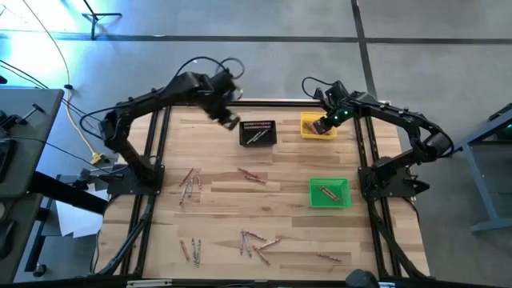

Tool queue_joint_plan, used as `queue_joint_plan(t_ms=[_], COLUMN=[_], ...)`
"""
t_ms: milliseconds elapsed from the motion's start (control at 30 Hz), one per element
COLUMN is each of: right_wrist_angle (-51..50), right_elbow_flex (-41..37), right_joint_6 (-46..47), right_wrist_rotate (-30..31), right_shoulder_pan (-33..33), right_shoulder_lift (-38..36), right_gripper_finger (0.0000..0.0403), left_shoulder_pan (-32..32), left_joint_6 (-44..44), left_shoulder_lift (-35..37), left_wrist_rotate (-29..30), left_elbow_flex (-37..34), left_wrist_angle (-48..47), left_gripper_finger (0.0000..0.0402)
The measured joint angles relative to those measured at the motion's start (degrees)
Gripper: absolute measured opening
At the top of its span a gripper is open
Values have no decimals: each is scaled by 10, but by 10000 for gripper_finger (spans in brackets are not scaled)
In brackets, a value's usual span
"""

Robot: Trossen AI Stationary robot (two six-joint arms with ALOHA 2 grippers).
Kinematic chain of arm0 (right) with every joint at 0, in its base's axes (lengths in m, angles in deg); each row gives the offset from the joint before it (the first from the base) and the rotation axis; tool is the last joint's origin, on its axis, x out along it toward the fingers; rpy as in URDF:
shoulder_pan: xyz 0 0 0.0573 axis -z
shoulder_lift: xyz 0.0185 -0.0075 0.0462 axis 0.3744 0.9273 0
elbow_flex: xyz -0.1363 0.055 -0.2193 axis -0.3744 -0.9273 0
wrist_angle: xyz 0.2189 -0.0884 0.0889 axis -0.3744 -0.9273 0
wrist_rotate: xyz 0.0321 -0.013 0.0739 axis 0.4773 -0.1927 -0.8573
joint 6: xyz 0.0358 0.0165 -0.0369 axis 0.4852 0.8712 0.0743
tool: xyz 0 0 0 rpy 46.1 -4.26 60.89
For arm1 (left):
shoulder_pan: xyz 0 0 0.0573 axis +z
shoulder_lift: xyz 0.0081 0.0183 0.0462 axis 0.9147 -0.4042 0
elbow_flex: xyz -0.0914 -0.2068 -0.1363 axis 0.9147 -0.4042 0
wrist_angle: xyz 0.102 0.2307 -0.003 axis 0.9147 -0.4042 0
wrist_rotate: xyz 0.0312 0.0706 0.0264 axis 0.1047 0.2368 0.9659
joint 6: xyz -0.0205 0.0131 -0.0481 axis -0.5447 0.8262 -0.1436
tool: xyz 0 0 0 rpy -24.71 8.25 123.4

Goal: Sort crayons
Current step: Put the red crayon into the yellow basket

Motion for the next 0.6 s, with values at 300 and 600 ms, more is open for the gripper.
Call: queue_joint_plan(t_ms=[300, 600], right_wrist_angle=[0, 46], right_elbow_flex=[0, 0], right_joint_6=[-10, -30], right_wrist_rotate=[-52, -54], right_shoulder_pan=[0, 0], right_shoulder_lift=[0, 0], right_gripper_finger=[113, 114], left_shoulder_pan=[-48, -138], left_joint_6=[-204, -321], left_shoulder_lift=[72, 96], left_wrist_rotate=[62, -18], left_elbow_flex=[-122, -298], left_wrist_angle=[-136, -125], left_gripper_finger=[76, 76])
